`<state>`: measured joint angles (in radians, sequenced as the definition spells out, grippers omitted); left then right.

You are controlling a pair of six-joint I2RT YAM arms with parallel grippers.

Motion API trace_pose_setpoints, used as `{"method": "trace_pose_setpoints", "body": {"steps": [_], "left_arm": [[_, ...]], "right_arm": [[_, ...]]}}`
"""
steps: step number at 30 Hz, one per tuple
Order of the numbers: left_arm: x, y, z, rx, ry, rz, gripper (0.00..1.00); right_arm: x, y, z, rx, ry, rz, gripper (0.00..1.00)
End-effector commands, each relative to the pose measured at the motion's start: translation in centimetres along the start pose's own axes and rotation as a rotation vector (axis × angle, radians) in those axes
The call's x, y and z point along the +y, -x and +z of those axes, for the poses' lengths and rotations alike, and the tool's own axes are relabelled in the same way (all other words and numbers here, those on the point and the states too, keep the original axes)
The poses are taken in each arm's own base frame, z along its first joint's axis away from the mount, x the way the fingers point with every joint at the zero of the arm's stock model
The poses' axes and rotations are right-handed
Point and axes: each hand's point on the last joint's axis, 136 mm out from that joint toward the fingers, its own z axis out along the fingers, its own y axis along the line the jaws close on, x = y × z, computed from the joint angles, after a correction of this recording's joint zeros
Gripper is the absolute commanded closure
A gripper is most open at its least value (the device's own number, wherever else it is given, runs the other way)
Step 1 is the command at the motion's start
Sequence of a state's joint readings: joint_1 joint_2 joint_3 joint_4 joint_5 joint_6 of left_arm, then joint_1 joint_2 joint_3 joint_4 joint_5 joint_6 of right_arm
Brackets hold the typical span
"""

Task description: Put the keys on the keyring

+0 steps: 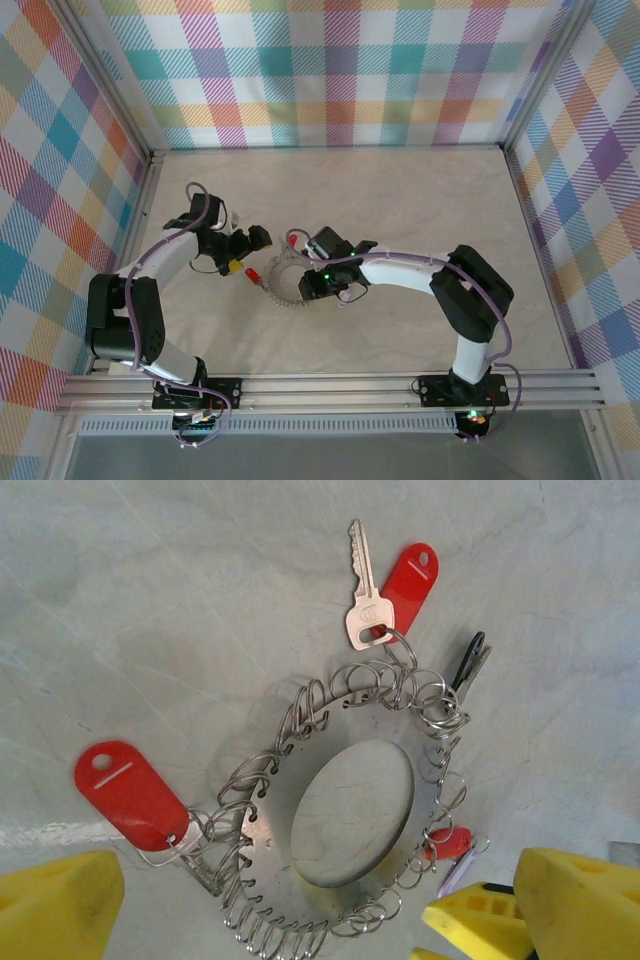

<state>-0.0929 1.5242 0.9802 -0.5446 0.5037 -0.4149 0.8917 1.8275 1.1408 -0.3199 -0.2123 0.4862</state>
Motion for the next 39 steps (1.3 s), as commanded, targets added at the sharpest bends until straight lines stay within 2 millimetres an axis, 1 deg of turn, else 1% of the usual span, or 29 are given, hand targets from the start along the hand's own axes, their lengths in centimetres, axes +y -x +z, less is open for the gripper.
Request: {"method": "trace_pose_setpoints", "body": {"steps": [1,4,7,10,14,16,22,23,25,27,33,36,39], "left_arm": [[0.3,0.5,-0.4,0.002,0.023,0.006,0.00],[0.5,0.2,-0.2,0.008,0.020,-0.002,0.00],[0.2,0.4,-0.3,0.009,0.013,0.005,0.00],[0.6,0.3,-0.2,0.007,0.029,0.002,0.00],[0.4,0.3,-0.1,0.013,0.017,-0.003,0.00],[0.6,0.3,-0.1,0.010,0.029,-0.001,0.00],[0.5,0.3,0.0,0.016,0.020,-0.004,0.00],[0.6,0.4,0.0,0.012,0.027,-0.005,0.00],[0.8,0.2,0.0,0.009,0.029,-0.009,0.00],[0.6,0.3,0.1,0.012,0.018,-0.012,0.00],[0.8,0.2,0.2,0.011,0.025,-0.020,0.00],[0.5,0.3,0.2,0.017,0.012,-0.020,0.00],[0.9,0.2,0.2,0.013,0.028,-0.023,0.00]], "right_arm": [[1.1,-1.1,0.6,0.079,0.044,0.027,0.66],[1.2,-1.2,0.7,0.082,0.048,0.034,0.66],[0.7,-1.6,1.2,0.095,0.038,0.046,0.66],[0.1,-1.9,1.7,0.102,0.019,0.068,0.64],[-0.7,-1.7,2.1,0.085,-0.017,0.076,0.63],[-1.0,-1.6,2.0,0.077,-0.037,0.089,0.63],[-1.2,-1.4,2.3,0.076,-0.050,0.102,0.62],[-1.0,-1.4,2.3,0.075,-0.039,0.100,0.62],[0.0,-1.0,2.3,0.062,0.015,0.081,0.63],[0.5,-0.7,2.2,0.043,0.041,0.063,0.64],[1.5,0.1,1.2,-0.011,0.084,0.020,0.66],[1.5,0.0,1.3,-0.004,0.089,0.012,0.67],[1.7,-0.1,1.5,0.003,0.104,0.019,0.68]]}}
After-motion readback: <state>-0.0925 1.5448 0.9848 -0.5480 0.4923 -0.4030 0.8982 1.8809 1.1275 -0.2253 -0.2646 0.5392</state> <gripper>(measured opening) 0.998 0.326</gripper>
